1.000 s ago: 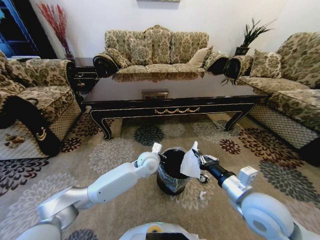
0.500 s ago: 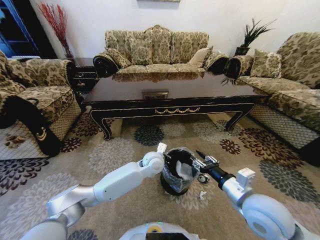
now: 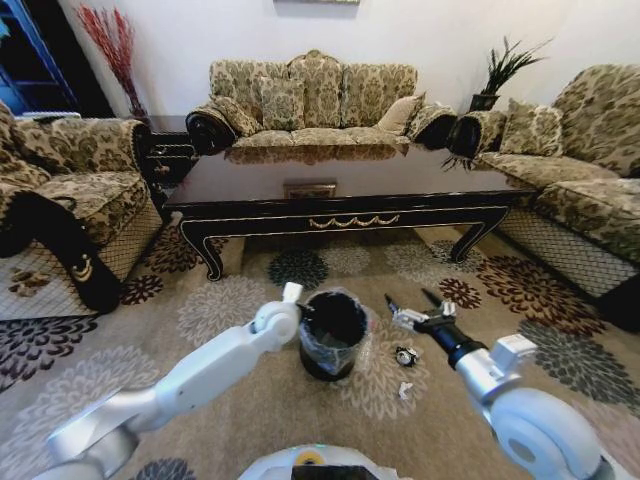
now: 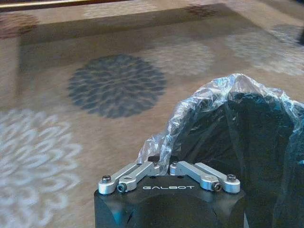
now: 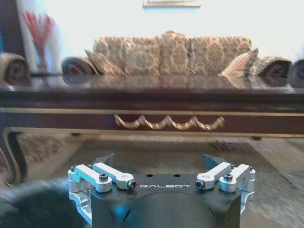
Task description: Move to the front of the table and pick up the trash from the floor, then place it into the trash bin.
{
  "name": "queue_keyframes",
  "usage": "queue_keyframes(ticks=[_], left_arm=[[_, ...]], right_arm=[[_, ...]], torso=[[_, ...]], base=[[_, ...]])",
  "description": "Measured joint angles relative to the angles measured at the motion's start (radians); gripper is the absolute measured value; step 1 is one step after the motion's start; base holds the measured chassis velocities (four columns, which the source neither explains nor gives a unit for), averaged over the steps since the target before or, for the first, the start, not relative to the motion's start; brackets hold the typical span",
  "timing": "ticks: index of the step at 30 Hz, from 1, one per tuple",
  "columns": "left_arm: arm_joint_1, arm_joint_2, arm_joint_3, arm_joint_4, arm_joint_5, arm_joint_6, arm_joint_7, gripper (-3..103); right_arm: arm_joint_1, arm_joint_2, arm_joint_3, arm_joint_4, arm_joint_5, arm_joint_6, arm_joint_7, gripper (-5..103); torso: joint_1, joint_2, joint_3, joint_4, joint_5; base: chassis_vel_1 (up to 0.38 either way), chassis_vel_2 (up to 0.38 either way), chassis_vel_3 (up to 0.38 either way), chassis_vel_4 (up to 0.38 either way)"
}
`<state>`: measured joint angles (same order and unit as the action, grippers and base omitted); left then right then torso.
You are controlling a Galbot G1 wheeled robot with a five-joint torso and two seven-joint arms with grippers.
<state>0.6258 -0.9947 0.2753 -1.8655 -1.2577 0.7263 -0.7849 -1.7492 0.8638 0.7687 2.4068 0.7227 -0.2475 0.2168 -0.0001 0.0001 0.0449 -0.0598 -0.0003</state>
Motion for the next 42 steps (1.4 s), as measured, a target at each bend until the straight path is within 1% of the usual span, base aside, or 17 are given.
queue_keyframes(ticks=[1, 5, 6, 8, 11, 13, 16, 17, 19, 22, 23, 27, 28, 31, 39, 40, 42], left_arm=[[0.0, 0.0, 0.0, 0.0, 0.0, 0.0, 0.0, 4], [0.096, 0.017, -0.124, -0.008, 0.026, -0.002, 0.032, 4], [0.096, 0.017, -0.124, -0.008, 0.026, -0.002, 0.032, 4], [0.141, 0.022, -0.182, -0.015, 0.039, -0.003, 0.046, 4], [0.188, 0.04, -0.227, -0.034, 0.057, -0.004, 0.073, 4], [0.2, 0.048, -0.237, -0.04, 0.064, -0.005, 0.082, 4], [0.232, 0.063, -0.267, -0.056, 0.075, -0.007, 0.097, 4], [0.232, 0.063, -0.267, -0.056, 0.075, -0.007, 0.097, 4], [0.249, 0.068, -0.28, -0.066, 0.077, -0.01, 0.103, 4], [0.277, 0.073, -0.296, -0.084, 0.085, -0.011, 0.109, 4], [0.277, 0.073, -0.296, -0.084, 0.085, -0.011, 0.109, 4], [0.32, 0.092, -0.325, -0.117, 0.084, -0.009, 0.115, 4], [0.32, 0.092, -0.325, -0.117, 0.084, -0.009, 0.115, 4], [0.34, 0.113, -0.348, -0.126, 0.084, -0.009, 0.119, 4], [0.348, 0.138, -0.352, -0.156, 0.069, -0.009, 0.122, 4], [0.351, 0.14, -0.352, -0.16, 0.069, -0.009, 0.121, 4], [0.359, 0.142, -0.352, -0.168, 0.069, -0.009, 0.116, 4]], right_arm=[[0.0, 0.0, 0.0, 0.0, 0.0, 0.0, 0.0, 100], [-0.013, 0.024, -0.042, -0.091, -0.056, 0.018, -0.027, 100], [-0.013, 0.024, -0.042, -0.091, -0.056, 0.018, -0.027, 100], [-0.01, 0.028, -0.065, -0.137, -0.066, 0.021, -0.035, 100], [-0.002, 0.019, -0.096, -0.2, -0.072, 0.025, -0.048, 100], [-0.003, 0.01, -0.106, -0.217, -0.063, 0.024, -0.051, 100], [-0.013, -0.048, -0.142, -0.268, -0.019, 0.013, -0.07, 100], [-0.013, -0.048, -0.142, -0.268, -0.019, 0.013, -0.07, 100], [-0.004, -0.1, -0.182, -0.306, 0.043, -0.006, -0.077, 100], [0.025, -0.141, -0.246, -0.366, 0.073, -0.022, -0.078, 100], [0.025, -0.141, -0.246, -0.366, 0.073, -0.022, -0.078, 100], [0.038, -0.181, -0.338, -0.473, 0.041, -0.026, -0.093, 100], [0.038, -0.181, -0.338, -0.473, 0.041, -0.026, -0.093, 100], [0.049, -0.21, -0.39, -0.55, -0.002, -0.008, -0.109, 100], [0.101, -0.203, -0.447, -0.622, -0.007, -0.002, -0.122, 100], [0.116, -0.198, -0.459, -0.629, 0.001, -0.005, -0.122, 102], [0.163, -0.182, -0.502, -0.658, 0.017, -0.009, -0.119, 98]], torso=[[0.0, 0.0, 0.0, 0.0, 0.0], [0.0, 0.0, 0.0, -0.0007, 0.0], [0.0, 0.0, 0.0, -0.0007, 0.0], [0.0, 0.0, 0.0, -0.0005, 0.0], [0.0, 0.0, 0.0, -0.0005, 0.0001], [0.0, 0.0, 0.0, -0.0005, 0.0001], [0.0, 0.0, 0.0, -0.0005, 0.0002], [0.0, 0.0, 0.0, -0.0005, 0.0002], [0.0, 0.0, 0.0, -0.0005, 0.0001], [0.0, 0.0, 0.0, -0.0005, 0.0002], [0.0, 0.0, 0.0, -0.0005, 0.0002], [0.0, 0.0, 0.0, -0.0006, 0.0005], [0.0, 0.0, 0.0, -0.0006, 0.0005], [0.0, 0.0, 0.0, -0.0005, 0.0003], [0.0, 0.0, 0.0, -0.0007, 0.0002], [0.0, 0.0, 0.0, -0.0008, 0.0002], [0.0, 0.0, 0.0, -0.0004, 0.0003]], base=[[0.0, 0.0, 0.0, 0.0], [0.0, 0.0, 0.0, 0.0], [0.0, 0.0, 0.0, 0.0], [0.0, 0.0, 0.0, 0.0], [0.0, 0.0, 0.0, 0.0], [0.0, 0.0, 0.0, 0.0], [0.0, 0.0, 0.0, 0.0], [0.0, 0.0, 0.0, 0.0], [0.0, 0.0, 0.0, 0.0], [0.0, 0.0, 0.0, 0.0], [0.0, 0.0, 0.0, 0.0], [0.0, 0.0, 0.0, 0.0], [0.0, 0.0, 0.0, 0.0], [0.0, 0.0, 0.0, 0.0], [0.0, 0.0, 0.0, 0.0], [0.0, 0.0, 0.0, 0.0], [0.0, 0.0, 0.0, 0.0]])
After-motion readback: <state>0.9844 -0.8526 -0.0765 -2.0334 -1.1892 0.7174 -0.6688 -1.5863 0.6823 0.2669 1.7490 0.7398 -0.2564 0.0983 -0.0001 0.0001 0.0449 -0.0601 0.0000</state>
